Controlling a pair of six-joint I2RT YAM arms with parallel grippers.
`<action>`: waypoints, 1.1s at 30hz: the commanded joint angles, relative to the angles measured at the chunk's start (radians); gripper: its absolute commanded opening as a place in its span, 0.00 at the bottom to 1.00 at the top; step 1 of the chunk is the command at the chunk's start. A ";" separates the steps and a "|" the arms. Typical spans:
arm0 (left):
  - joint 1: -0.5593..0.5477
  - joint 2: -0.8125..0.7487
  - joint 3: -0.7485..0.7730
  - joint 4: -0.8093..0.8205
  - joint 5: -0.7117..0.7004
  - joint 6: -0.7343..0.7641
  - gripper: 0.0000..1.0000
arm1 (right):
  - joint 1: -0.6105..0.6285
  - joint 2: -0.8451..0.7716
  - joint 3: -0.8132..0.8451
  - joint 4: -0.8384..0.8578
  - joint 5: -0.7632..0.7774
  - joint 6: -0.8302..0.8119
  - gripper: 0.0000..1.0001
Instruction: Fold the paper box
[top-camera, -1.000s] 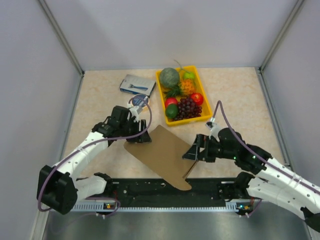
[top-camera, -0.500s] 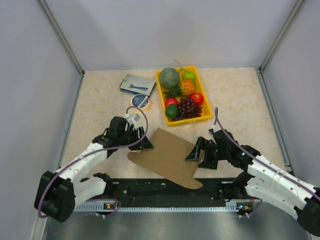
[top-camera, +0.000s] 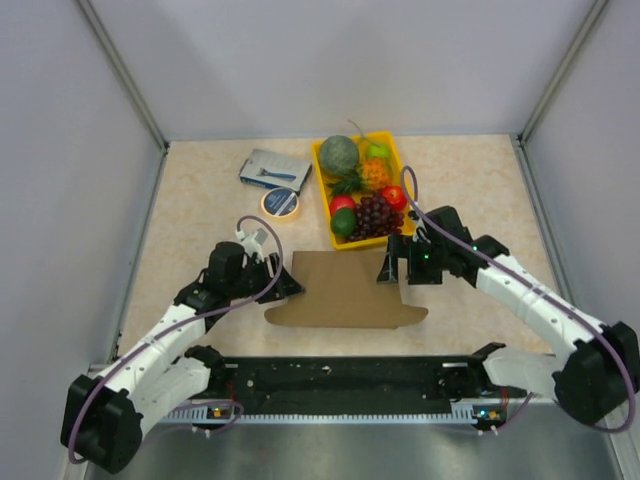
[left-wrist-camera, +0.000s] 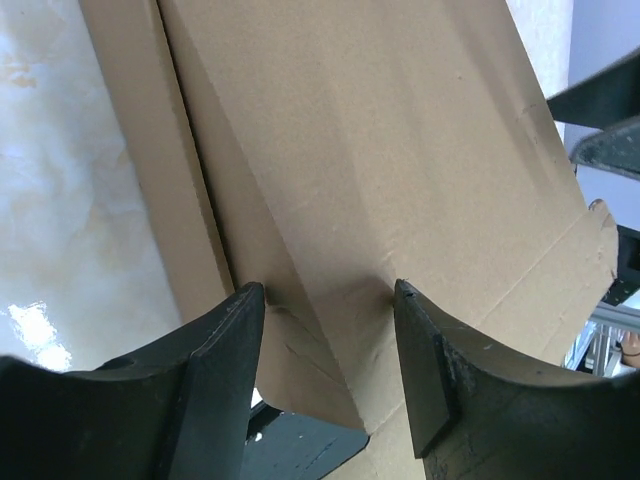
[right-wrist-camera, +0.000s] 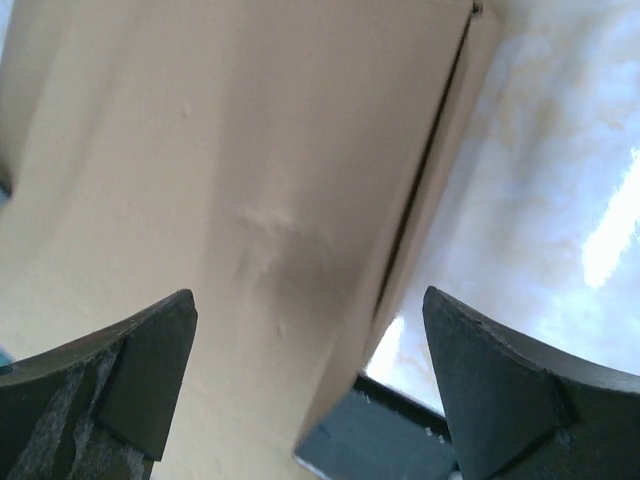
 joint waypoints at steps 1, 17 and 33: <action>-0.003 -0.023 0.014 -0.021 -0.022 0.014 0.58 | 0.000 -0.178 -0.030 -0.133 -0.012 -0.078 0.93; -0.003 -0.017 -0.026 0.037 0.032 -0.018 0.40 | -0.002 -0.298 -0.274 0.151 -0.297 0.183 0.56; -0.009 -0.030 -0.078 -0.007 -0.028 0.029 0.40 | 0.000 -0.291 -0.299 0.085 -0.135 0.051 0.46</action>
